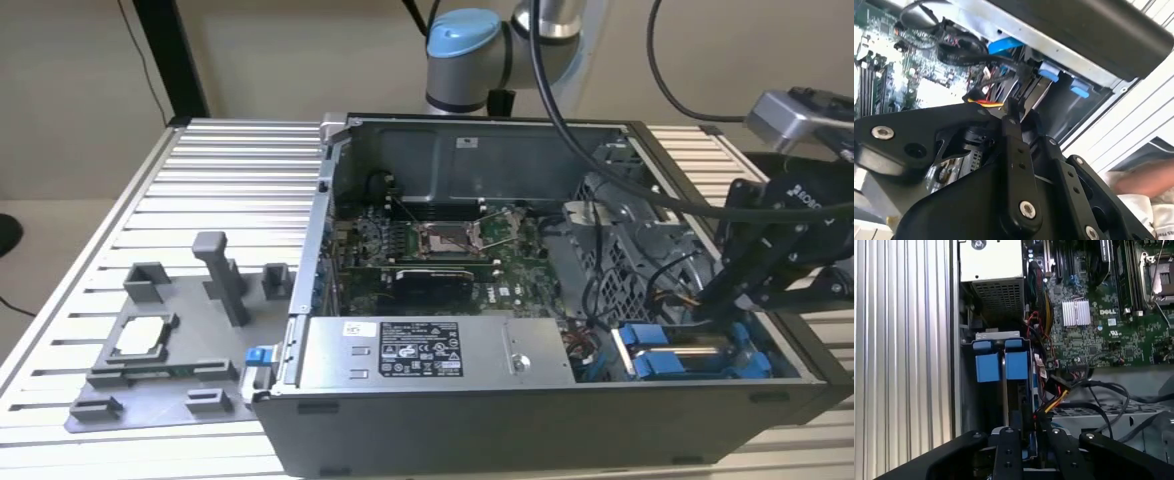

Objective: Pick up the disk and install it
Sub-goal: 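Insert the first disk wire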

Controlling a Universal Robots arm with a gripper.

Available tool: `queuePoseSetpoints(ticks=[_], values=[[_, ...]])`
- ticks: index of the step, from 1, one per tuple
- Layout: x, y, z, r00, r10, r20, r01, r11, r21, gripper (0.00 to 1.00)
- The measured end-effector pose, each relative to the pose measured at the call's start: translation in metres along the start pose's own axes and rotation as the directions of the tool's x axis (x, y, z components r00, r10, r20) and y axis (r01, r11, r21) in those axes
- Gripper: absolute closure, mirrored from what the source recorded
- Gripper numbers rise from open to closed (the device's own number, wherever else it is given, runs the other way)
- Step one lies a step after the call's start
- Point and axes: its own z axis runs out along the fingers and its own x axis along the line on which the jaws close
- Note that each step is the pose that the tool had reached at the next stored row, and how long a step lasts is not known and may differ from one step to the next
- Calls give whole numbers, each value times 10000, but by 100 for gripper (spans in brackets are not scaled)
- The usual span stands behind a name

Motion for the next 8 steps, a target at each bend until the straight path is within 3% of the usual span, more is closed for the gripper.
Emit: queuePoseSetpoints(ticks=[1,2,8], values=[[1,7,1,10000,-1,21,0,9999,151,0],[2,21,3,10000,-2,38,1,9997,229,0],[14,133,-14,10000,6,85,-11,9982,601,0]])
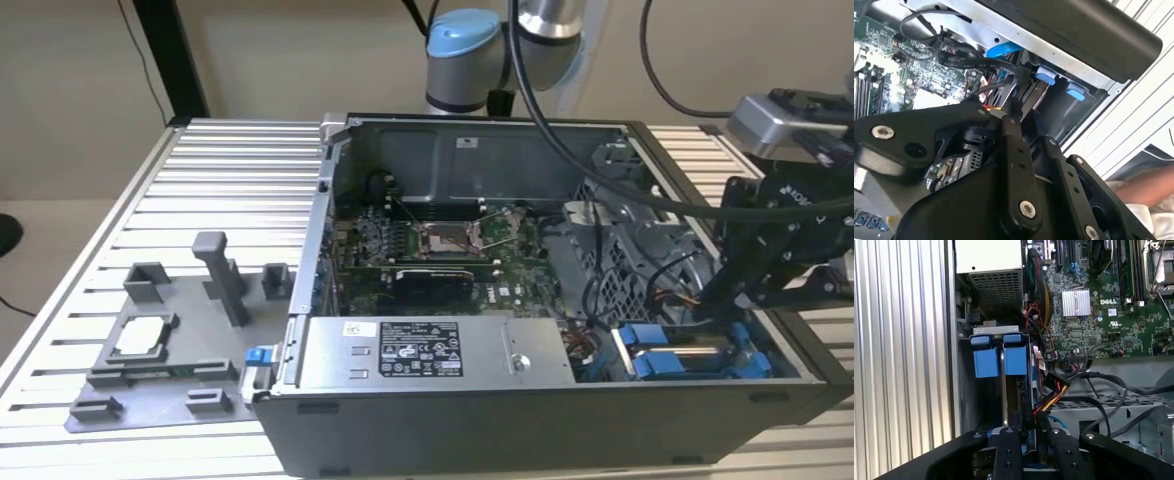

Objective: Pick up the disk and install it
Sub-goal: 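Insert the first disk wire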

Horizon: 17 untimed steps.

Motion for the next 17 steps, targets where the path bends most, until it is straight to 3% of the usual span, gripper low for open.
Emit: queuePoseSetpoints(ticks=[5,11,12,17], values=[[8,85,7,10000,2,36,-3,9992,392,0],[10,121,11,9999,-124,36,122,9985,542,0],[10,124,11,9999,-148,34,146,9983,567,100],[10,129,16,9997,-231,32,228,9974,678,100]])
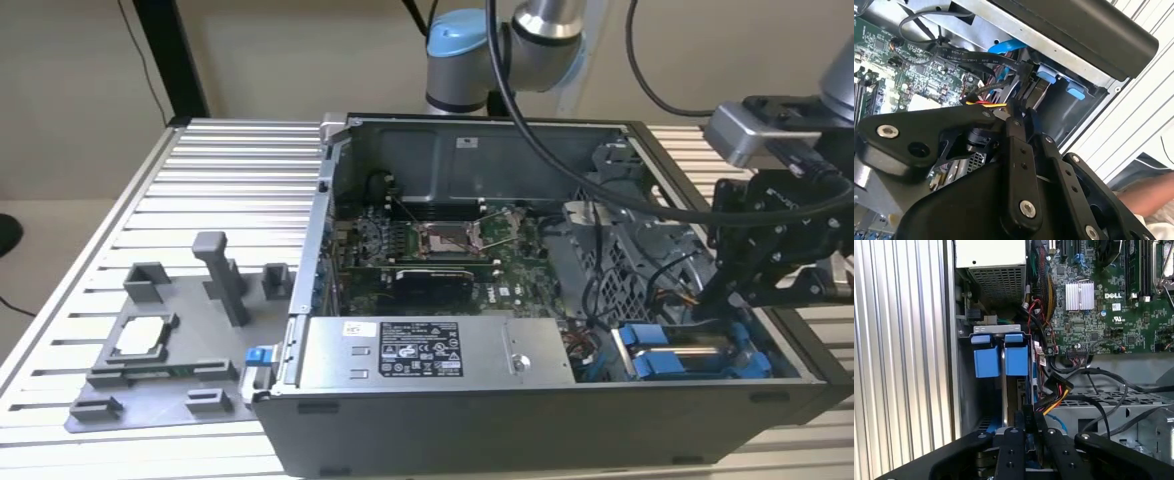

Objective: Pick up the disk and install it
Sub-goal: 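Insert the first disk wire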

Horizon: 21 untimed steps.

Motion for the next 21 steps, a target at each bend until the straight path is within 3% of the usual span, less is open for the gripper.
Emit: queuePoseSetpoints(ticks=[3,7,9,11,13,14,19,21], values=[[-5,-19,11,10000,2,-8,-2,10000,2,100],[-14,-93,42,10000,76,-5,-76,10000,-1,100],[-17,-106,49,9999,160,-22,-160,9999,-31,100],[-17,-107,51,9998,196,-75,-198,9995,-233,100],[-17,-107,52,9997,203,-150,-211,9982,-569,100],[-18,-117,51,9997,200,-166,-210,9975,-669,100],[-37,-236,55,9996,188,-188,-204,9956,-909,100],[-40,-255,59,9996,185,-202,-206,9941,-1069,100]])
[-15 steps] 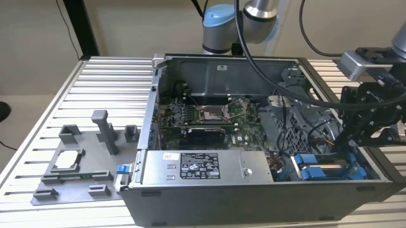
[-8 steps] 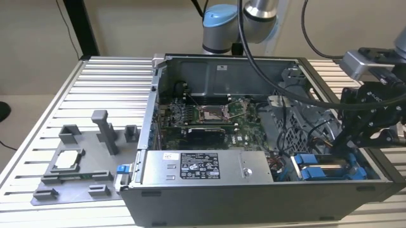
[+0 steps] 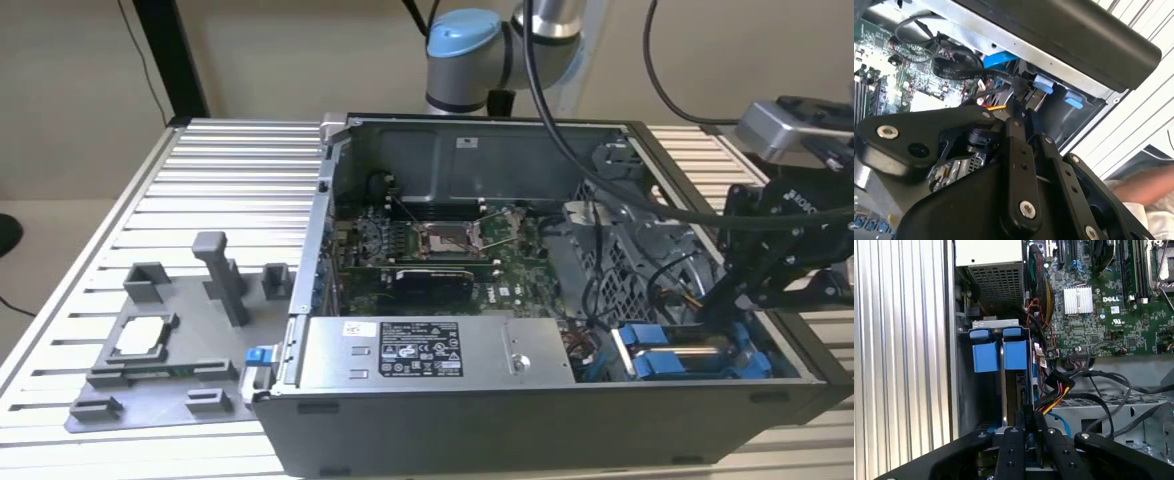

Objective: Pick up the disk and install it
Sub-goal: 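Insert the first disk wire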

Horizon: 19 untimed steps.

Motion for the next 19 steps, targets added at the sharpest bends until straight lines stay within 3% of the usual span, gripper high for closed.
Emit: queuePoseSetpoints(ticks=[2,6,8,16,19], values=[[-3,-24,0,10000,-1,-15,1,9999,-152,100],[-4,-47,-2,10000,-2,-17,2,9998,-176,100],[-9,-91,-2,10000,-5,-24,4,9997,-251,100],[-19,-180,30,10000,12,-63,-16,9974,-726,100],[-23,-213,45,10000,22,-76,-29,9962,-871,100]])
